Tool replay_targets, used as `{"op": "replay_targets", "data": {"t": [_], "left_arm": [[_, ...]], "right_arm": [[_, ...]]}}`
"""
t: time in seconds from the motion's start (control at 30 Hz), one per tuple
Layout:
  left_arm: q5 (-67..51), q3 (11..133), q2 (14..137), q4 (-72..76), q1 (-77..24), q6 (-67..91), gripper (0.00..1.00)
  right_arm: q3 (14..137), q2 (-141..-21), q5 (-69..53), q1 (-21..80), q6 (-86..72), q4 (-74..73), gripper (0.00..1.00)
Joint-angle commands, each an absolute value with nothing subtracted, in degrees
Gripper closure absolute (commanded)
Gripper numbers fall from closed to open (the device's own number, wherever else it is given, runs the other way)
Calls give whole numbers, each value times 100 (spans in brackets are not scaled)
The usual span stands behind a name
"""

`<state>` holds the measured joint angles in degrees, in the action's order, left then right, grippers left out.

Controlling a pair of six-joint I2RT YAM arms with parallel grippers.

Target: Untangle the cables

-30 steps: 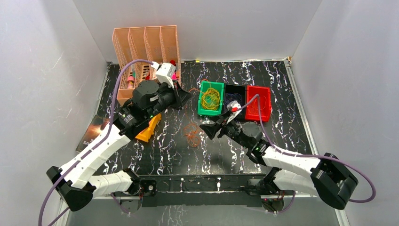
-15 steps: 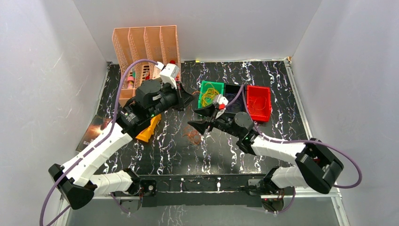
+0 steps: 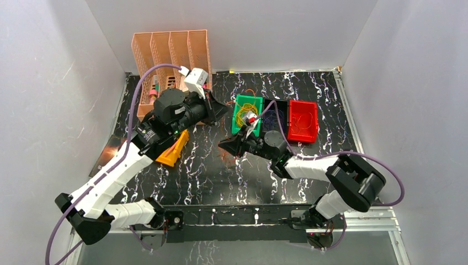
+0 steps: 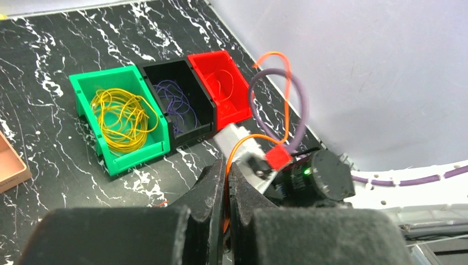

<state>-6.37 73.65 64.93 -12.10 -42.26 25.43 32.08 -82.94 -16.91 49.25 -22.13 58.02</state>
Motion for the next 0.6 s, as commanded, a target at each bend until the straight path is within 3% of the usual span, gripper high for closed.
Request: {"op": "replay_targets", "data": {"t": [0.0, 0.13, 0.57], "left_arm": [[-429, 7783, 6315, -1255, -4210, 2564, 100], [-193, 8212, 6408, -1458, -4210, 2418, 100], [230, 9478, 6889, -1911, -4210, 1712, 100]], "right_arm": [[3157, -8626, -1539, 4948, -2990, 6064, 76], [3084, -8908, -1643, 4945, -3249, 5956, 85], [2283, -8690, -1381, 4953, -3186, 5658, 85]]}}
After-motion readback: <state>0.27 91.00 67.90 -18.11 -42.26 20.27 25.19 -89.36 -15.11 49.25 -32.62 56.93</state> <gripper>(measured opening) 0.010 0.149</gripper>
